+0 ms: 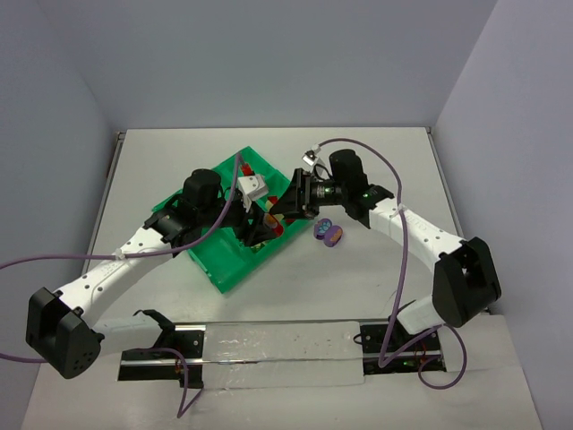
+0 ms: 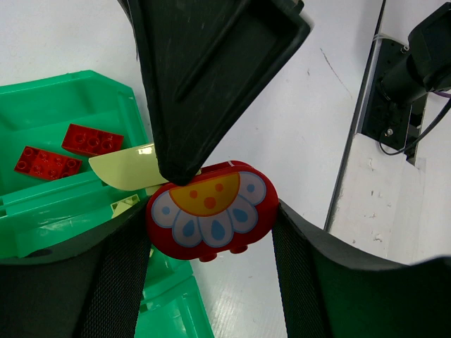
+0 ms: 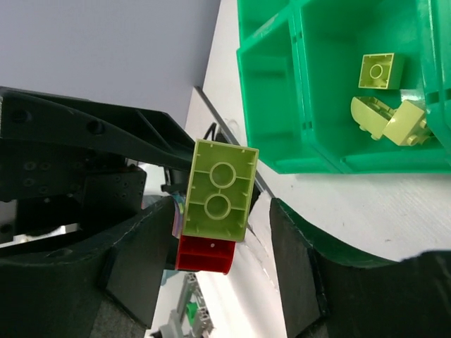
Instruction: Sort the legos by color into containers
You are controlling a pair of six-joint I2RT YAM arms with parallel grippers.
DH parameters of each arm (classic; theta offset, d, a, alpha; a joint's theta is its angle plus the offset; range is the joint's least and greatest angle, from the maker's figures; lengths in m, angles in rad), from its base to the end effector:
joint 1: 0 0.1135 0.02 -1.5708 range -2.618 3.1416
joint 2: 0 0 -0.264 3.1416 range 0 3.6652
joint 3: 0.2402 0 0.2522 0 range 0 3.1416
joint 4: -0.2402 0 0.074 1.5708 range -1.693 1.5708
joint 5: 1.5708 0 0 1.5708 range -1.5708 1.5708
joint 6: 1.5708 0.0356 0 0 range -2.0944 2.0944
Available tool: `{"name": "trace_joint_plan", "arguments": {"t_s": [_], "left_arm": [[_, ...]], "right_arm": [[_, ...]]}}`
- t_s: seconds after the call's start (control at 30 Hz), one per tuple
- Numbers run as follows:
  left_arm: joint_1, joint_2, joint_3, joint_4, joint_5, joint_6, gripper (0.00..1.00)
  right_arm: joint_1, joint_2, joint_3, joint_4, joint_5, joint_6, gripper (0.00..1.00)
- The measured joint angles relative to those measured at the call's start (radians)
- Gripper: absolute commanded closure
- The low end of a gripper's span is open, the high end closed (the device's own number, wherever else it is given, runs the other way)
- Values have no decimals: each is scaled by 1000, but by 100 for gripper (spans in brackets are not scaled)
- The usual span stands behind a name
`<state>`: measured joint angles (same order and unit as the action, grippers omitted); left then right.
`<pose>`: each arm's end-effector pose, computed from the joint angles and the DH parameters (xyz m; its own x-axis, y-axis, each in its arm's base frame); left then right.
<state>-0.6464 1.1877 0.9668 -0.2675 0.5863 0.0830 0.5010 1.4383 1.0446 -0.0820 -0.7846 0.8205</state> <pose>0.1997 -0.1753 0.3146 -0.2993 0.3124 -0.9016 0.9197 0.3459 -0.1855 0.2708 0.1770 0.2912 -0.9255 0.0834 -0.3695 -0.3136 0.3784 0.8709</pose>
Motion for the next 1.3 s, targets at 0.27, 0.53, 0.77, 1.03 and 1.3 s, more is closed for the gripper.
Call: {"name": "trace_joint_plan", "arguments": {"t_s": [0.27, 0.53, 0.77, 1.03, 1.3], "left_arm": [[-1, 0, -2, 9, -14, 0, 100], [-1, -11, -11, 23, -42, 0, 100], [-1, -53, -64, 2, -60, -11, 100], [3, -180, -62, -82, -239, -145, 100], [51, -331, 57, -177, -479, -350, 100]], "right_arm": [[7, 15, 0, 45, -25, 40, 89], [-18, 27, -33, 140, -51, 117, 100], [-95, -26, -59, 157, -9, 144, 100], [-75, -40, 6, -15, 192, -3, 100], [65, 106, 154, -145, 343, -138, 96]]}}
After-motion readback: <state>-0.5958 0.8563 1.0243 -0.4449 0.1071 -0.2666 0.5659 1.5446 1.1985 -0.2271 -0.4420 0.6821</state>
